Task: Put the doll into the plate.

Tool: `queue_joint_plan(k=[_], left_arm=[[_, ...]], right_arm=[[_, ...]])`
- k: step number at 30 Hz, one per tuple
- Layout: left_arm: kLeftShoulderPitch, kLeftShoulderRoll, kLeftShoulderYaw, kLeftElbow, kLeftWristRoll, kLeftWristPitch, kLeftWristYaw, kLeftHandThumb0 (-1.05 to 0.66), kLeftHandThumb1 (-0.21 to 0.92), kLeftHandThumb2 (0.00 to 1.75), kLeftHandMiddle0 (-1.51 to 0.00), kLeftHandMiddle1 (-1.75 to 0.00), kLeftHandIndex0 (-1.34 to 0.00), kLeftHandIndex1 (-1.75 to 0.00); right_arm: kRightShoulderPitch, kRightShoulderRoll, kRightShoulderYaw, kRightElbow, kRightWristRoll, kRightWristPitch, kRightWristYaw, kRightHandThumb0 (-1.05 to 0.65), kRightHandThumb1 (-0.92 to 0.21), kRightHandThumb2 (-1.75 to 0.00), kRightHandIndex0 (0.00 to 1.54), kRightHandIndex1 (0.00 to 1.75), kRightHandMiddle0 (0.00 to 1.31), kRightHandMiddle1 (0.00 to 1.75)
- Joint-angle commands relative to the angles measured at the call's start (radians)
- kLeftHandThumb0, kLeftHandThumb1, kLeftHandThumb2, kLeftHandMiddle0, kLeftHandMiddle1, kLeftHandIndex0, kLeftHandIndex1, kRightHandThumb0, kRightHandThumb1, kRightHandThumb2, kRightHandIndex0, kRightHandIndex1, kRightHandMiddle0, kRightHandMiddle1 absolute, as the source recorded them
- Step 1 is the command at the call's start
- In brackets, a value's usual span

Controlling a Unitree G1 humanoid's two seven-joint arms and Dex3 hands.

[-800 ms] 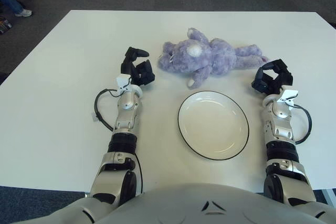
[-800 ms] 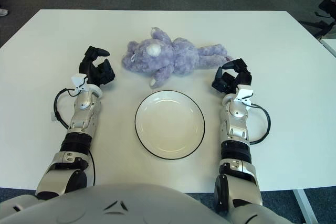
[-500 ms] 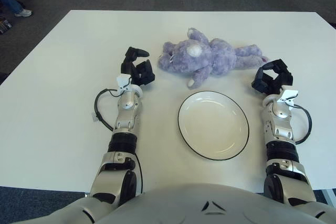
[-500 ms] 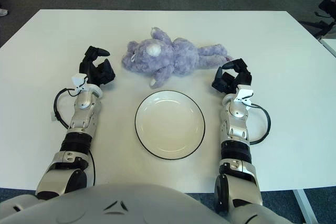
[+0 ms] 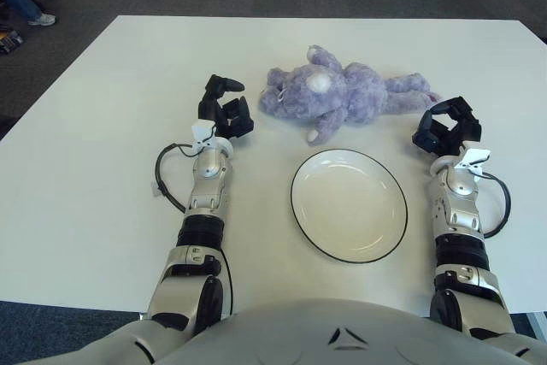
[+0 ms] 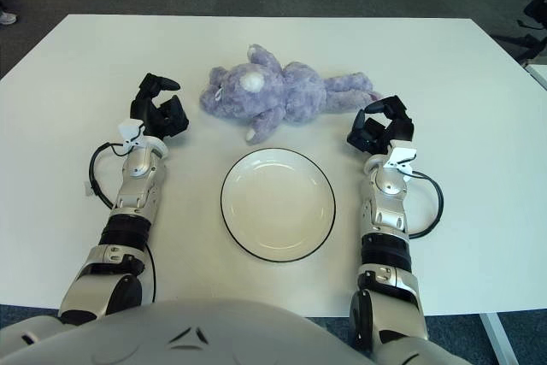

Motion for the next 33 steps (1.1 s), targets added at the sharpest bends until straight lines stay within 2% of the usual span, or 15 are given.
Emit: queue_joint_plan(k=[1, 6, 10, 15, 21, 29, 33], left_arm=[[0.074, 0.001, -0.002, 0.053, 0.010, -0.012, 0.009, -0.43, 0.46, 1.14, -1.16, -1.75, -0.50, -1.75], [0.075, -0.001, -0.003, 0.053, 0.012, -0.012, 0.010, -0.43, 0.47, 1.13, -1.16, -1.75, -0.49, -1.75], [0.075, -0.002, -0.003, 0.053, 0.012, -0.007, 0.011, -0.43, 0.47, 1.12, -1.16, -1.75, -0.49, -1.75], [0.077, -0.003, -0.004, 0.050, 0.014, -0.002, 0.013, -0.43, 0.48, 1.12, -1.16, -1.75, -0.49, -1.75], [0.077, -0.004, -0.005, 0.049, 0.015, 0.003, 0.014, -0.43, 0.48, 1.12, -1.15, -1.75, -0.48, -1.75], [0.078, -0.005, -0.005, 0.039, 0.014, 0.013, 0.015, -0.43, 0.47, 1.12, -1.15, -1.75, -0.49, -1.75], [0.083, -0.006, -0.007, 0.028, 0.014, 0.019, 0.013, -0.43, 0.47, 1.12, -1.14, -1.75, -0.49, -1.75]], right_arm=[[0.007, -0.013, -0.015, -0.067, -0.014, 0.024, -0.025, -0.48, -0.33, -1.30, 1.17, 1.75, 0.60, 1.75], [0.023, -0.038, -0.003, -0.164, -0.077, 0.064, -0.049, -0.47, -0.35, -1.27, 1.13, 1.75, 0.59, 1.75], [0.057, -0.070, 0.027, -0.256, -0.178, 0.086, -0.051, -0.46, -0.38, -1.23, 1.08, 1.75, 0.56, 1.75], [0.076, -0.106, 0.055, -0.299, -0.245, 0.094, -0.029, -0.45, -0.42, -1.19, 1.02, 1.75, 0.53, 1.75], [0.085, -0.140, 0.067, -0.339, -0.260, 0.123, 0.022, -0.43, -0.47, -1.12, 0.95, 1.75, 0.49, 1.75], [0.080, -0.173, 0.068, -0.366, -0.267, 0.139, 0.067, -0.42, -0.50, -1.08, 0.93, 1.75, 0.46, 1.75], [0.077, -0.193, 0.076, -0.370, -0.305, 0.141, 0.063, -0.41, -0.56, -1.01, 0.74, 1.75, 0.42, 1.75]])
